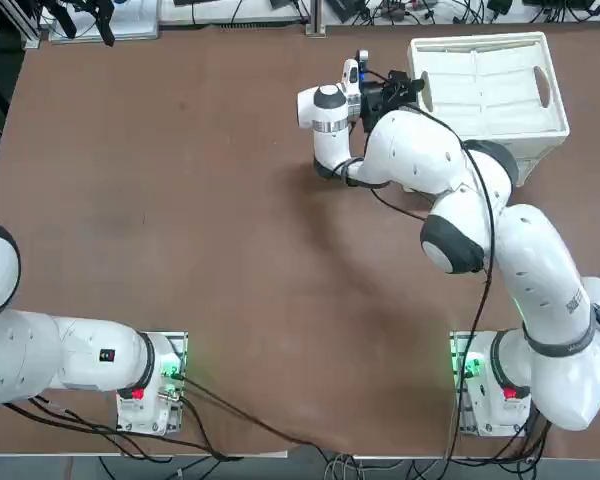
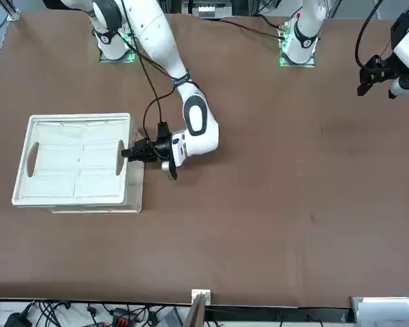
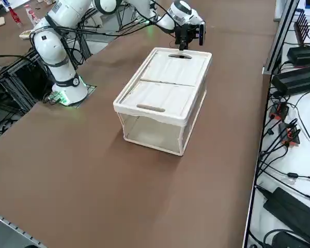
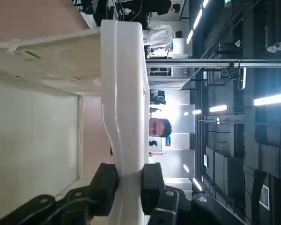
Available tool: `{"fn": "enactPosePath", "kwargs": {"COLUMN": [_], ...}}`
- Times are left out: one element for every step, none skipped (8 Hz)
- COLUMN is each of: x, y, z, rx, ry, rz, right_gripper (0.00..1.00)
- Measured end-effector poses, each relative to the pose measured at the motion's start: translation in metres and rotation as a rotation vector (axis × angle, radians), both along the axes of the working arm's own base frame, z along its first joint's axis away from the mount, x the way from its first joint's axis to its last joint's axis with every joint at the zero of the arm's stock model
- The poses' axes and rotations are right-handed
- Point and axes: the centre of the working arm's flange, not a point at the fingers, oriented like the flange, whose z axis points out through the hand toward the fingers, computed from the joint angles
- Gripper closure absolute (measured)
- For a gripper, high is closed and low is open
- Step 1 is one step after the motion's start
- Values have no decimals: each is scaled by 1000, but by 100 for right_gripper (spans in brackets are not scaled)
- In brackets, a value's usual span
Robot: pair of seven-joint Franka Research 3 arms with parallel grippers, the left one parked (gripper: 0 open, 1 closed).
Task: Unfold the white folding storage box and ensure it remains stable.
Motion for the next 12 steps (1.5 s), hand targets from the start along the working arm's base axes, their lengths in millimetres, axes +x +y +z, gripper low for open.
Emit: {"fn": "enactPosePath", "kwargs": {"x": [0,0,0,0,0,0,0,-2,-6,-10,-12,-12], "y": [1,1,1,1,1,1,1,8,17,25,30,30], "z": [0,1,1,1,1,1,1,4,13,25,33,36], "rx": [1,2,2,2,2,2,2,8,-11,-20,-17,-14], "ry": [2,3,4,4,5,5,6,16,9,8,8,7], "rz": [1,2,2,2,2,2,3,18,39,51,56,57], "right_gripper": [69,69,69,69,69,69,66,65,58,47,46,44]}}
